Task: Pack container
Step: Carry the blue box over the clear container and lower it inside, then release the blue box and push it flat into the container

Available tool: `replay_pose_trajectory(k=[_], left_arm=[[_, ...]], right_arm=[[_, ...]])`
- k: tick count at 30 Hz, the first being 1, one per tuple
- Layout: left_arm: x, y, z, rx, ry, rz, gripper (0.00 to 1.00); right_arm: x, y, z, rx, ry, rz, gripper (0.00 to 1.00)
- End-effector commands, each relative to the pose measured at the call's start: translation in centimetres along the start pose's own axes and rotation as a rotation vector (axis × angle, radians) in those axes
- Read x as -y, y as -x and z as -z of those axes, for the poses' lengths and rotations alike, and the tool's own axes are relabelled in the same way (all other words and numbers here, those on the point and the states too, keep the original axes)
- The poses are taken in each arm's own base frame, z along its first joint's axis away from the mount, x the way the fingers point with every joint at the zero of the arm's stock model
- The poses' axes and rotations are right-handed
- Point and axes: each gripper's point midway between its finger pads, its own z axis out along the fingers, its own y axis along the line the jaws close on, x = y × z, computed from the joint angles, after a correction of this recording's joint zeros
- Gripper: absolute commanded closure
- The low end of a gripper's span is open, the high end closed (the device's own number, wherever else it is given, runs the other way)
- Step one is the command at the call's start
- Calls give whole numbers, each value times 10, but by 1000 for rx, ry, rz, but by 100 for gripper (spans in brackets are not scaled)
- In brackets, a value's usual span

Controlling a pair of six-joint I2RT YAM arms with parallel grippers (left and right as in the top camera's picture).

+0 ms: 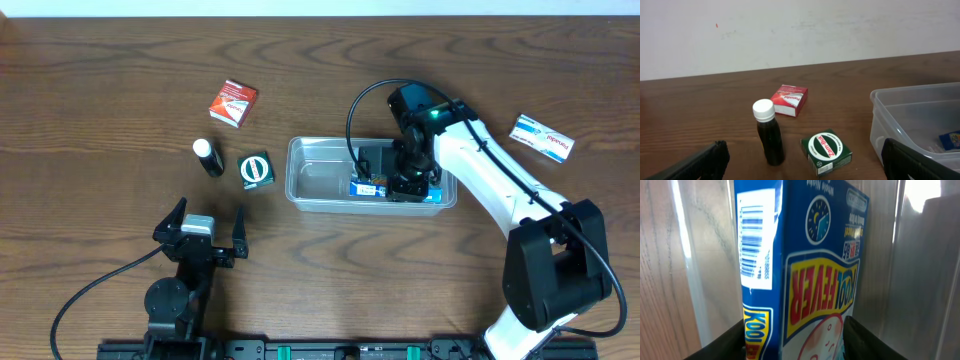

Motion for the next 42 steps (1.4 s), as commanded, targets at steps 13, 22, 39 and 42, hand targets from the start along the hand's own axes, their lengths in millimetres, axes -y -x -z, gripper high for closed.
replay_pose_trajectory(k=[13,22,39,42], left_arm=[[1,-15,-1,-45,-9,0,2],[1,-15,-1,-45,-9,0,2],[1,-15,-1,-45,-9,0,2],[1,-15,-1,-45,-9,0,2]], right_arm=[[17,37,71,70,-69,-3,39],[1,99,111,390,81,-225,1],[6,67,85,188,74,-944,73],[-3,55,70,107,61,-1037,79]])
